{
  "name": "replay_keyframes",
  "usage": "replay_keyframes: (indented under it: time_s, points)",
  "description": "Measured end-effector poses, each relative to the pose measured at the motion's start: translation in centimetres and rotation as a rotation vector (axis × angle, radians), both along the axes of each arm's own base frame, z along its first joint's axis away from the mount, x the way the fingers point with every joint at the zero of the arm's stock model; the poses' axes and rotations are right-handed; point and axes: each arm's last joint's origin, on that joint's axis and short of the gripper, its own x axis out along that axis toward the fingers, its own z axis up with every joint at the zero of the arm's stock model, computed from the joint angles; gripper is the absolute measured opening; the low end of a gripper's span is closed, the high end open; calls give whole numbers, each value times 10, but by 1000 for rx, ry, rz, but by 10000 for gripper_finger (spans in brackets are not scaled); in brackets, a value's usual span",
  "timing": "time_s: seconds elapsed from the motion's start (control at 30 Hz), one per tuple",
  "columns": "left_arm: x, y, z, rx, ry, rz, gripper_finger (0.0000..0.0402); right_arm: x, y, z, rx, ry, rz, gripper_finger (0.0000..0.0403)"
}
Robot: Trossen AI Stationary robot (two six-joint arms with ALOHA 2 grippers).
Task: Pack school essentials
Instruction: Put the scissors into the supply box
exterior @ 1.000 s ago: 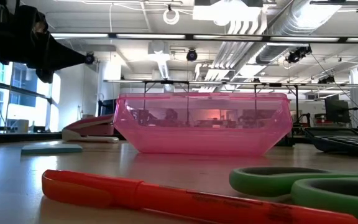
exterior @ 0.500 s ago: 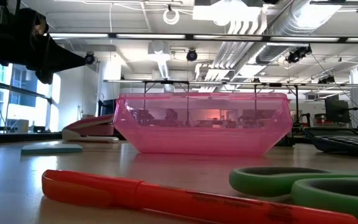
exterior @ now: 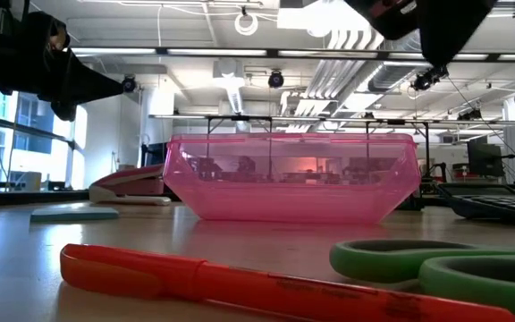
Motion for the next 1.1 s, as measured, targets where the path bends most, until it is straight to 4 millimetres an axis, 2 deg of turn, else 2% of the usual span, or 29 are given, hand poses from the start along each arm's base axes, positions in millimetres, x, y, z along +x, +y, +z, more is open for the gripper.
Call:
replay_keyframes:
  time_s: [0.6,1.1]
  points:
    - [0,0,0,0,0,0,5,14,11,-46,-24,42,31,131]
    - [0,0,0,-1,0,-8,5,17,5,-56,-23,32,4,131]
